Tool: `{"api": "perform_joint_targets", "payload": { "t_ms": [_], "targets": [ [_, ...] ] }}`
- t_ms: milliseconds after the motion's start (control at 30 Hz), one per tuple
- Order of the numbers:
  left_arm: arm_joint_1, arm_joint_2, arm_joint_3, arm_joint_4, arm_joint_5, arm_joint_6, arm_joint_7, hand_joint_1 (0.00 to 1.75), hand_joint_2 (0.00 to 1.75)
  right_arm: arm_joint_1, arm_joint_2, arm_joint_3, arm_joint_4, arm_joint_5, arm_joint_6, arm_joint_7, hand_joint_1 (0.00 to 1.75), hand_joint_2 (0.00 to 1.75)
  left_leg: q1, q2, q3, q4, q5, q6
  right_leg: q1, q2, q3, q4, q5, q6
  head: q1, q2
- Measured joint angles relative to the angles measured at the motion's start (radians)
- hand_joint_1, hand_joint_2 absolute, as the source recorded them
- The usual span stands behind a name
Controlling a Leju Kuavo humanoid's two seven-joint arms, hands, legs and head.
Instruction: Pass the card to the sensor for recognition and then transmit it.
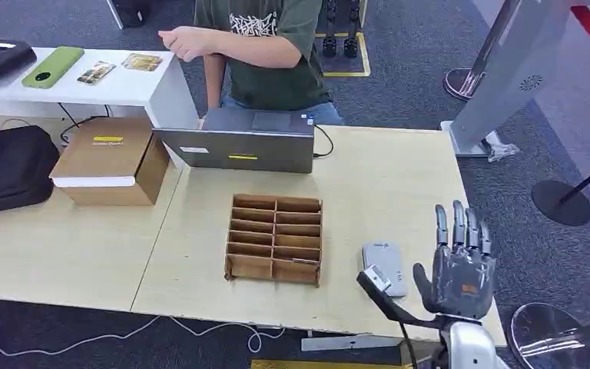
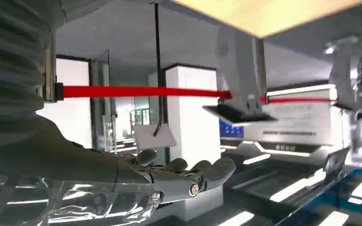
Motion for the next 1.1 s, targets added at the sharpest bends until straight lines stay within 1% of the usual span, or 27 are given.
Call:
{"api": "perform_joint_targets", "payload": {
  "t_ms": [133,267,400,533,600,800,967,1033,1100],
  "targets": [
    [-0.001,-0.002,0.0,0.0,0.008,0.002,0.0,0.0,0.0,0.005,0.023,0.084,-0.007,0.0,0.077,0.002,0.0,1.75,0.0,0.0,0.0,0.0,0.0,0.0,0.0,0.0,0.0,0.0,-0.001,0.0,0.0,0.0],
    [-0.002,-0.004,0.0,0.0,0.021,0.002,0.002,0.0,0.0,0.013,0.063,0.123,-0.008,0.0,0.158,-0.046,0.0,1.75,0.0,0.0,0.0,0.0,0.0,0.0,0.0,0.0,0.0,0.0,-0.001,0.0,0.001,0.0],
    [-0.002,-0.007,0.0,0.0,0.032,0.003,0.002,0.0,0.0,0.018,0.092,0.143,-0.008,0.0,0.192,-0.069,0.0,1.75,0.0,0.0,0.0,0.0,0.0,0.0,0.0,0.0,0.0,0.0,-0.001,0.0,0.001,0.0],
    [-0.002,-0.011,0.0,0.001,0.042,0.003,0.004,0.0,0.0,0.028,0.137,0.146,-0.003,0.0,0.222,-0.144,0.0,1.75,-0.001,0.0,0.0,0.0,0.0,0.0,0.0,0.0,0.0,0.0,-0.001,0.0,0.0,0.0],
    [-0.003,-0.013,0.0,0.001,0.045,0.005,0.011,0.0,0.0,0.028,0.16,0.147,0.005,0.0,0.237,-0.161,0.0,1.75,0.0,0.0,0.0,0.0,0.0,0.0,0.0,0.0,0.0,0.0,-0.001,0.0,0.0,0.0],
    [-0.004,-0.02,0.0,0.003,0.056,0.006,0.015,0.0,0.0,0.024,0.208,0.146,0.04,0.0,0.243,-0.172,0.0,1.75,0.0,0.0,0.0,0.0,0.0,0.0,0.0,0.0,0.0,0.0,-0.001,0.0,0.0,0.0],
    [-0.004,-0.023,0.0,0.003,0.06,0.006,0.015,0.0,0.0,0.022,0.229,0.146,0.057,0.0,0.241,-0.177,0.0,1.75,0.0,0.0,0.0,0.0,0.0,0.0,0.0,0.0,0.0,0.0,-0.001,0.0,0.001,0.0],
    [-0.004,-0.026,0.0,0.007,0.064,0.006,0.017,0.0,0.0,0.022,0.242,0.142,0.063,0.0,0.235,-0.188,0.0,1.75,0.0,0.0,0.0,0.0,0.0,0.0,0.0,0.0,0.0,0.0,-0.001,0.0,0.0,0.0],
    [-0.004,-0.027,0.0,0.011,0.067,0.006,0.021,0.0,0.0,0.021,0.266,0.133,0.072,0.0,0.218,-0.209,0.0,1.75,0.0,0.0,0.0,0.0,0.0,0.0,0.0,0.0,0.0,0.0,-0.001,0.0,0.0,0.0]
  ]
}}
